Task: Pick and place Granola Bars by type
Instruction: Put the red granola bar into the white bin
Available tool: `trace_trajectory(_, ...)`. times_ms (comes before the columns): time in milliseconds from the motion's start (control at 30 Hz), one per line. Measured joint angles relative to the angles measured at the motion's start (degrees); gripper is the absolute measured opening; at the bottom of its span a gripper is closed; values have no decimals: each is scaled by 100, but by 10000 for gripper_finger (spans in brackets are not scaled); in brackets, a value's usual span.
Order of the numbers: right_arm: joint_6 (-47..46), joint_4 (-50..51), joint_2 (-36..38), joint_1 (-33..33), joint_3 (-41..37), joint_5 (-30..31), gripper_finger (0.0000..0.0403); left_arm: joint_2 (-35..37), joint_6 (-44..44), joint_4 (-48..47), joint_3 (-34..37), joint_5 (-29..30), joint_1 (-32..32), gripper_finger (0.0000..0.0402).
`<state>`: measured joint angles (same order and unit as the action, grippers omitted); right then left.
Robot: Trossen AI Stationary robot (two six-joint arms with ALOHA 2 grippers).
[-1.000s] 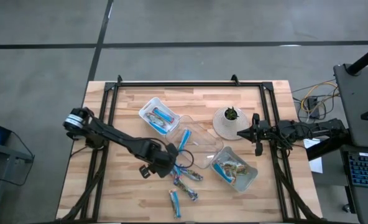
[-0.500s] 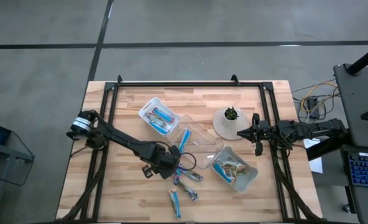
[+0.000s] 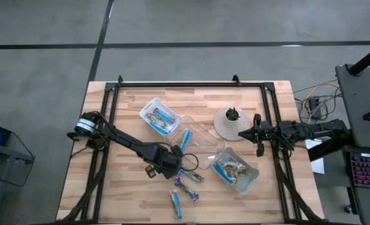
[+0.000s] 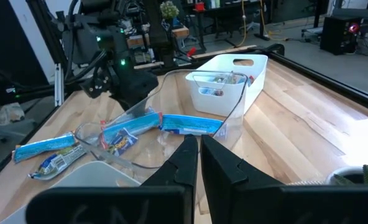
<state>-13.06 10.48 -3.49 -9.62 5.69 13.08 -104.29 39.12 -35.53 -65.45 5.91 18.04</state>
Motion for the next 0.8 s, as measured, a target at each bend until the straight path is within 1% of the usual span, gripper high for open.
trace_trajectory(133, 0, -2, 0, 2, 0, 0, 13, 0, -194, -4, 0, -30, -7, 154)
trace_trajectory(333, 0, -2, 0, 0, 0, 0, 13, 0, -339, -4, 20, -335, 4, 153)
trace_trajectory(800, 0, -2, 0, 2, 0, 0, 13, 17, -320, 94, 160, -321, 94, 150)
